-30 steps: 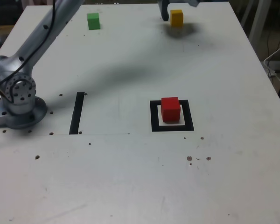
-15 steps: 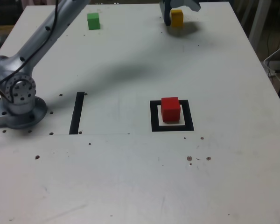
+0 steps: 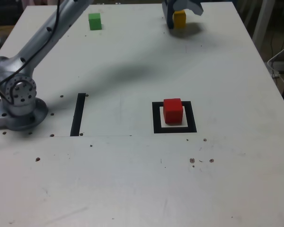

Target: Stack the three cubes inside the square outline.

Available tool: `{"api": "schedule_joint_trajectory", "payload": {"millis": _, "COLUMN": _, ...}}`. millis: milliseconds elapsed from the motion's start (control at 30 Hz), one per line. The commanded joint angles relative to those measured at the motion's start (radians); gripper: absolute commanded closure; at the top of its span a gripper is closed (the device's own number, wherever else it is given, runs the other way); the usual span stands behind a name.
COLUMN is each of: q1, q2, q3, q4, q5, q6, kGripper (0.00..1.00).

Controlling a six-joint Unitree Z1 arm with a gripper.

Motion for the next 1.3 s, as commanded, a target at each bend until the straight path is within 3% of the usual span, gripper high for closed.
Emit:
{"api": "schedule_joint_trajectory", "payload": {"millis": 0, "q1": -0.001, "q2": 0.007, "q3": -0.003, "q4": 0.001, "q5": -0.009, "q6": 0.006, "kGripper": 0.05}}
{"api": "schedule_joint_trajectory", "payload": {"millis": 300, "q1": 0.003, "q2": 0.014, "q3": -0.003, "q4": 0.007, "q5": -0.022, "q6": 0.010, "kGripper": 0.08}}
{"api": "schedule_joint_trajectory", "payload": {"millis": 767, "q1": 0.003, "q2": 0.014, "q3": 0.001, "q4": 0.017, "q5": -0.007, "q6": -0.012, "kGripper": 0.18}}
{"api": "schedule_joint_trajectory", "payload": {"millis": 1267, "q1": 0.008, "q2": 0.018, "q3": 0.002, "q4": 0.019, "q5": -0.012, "q6": -0.015, "kGripper": 0.20}}
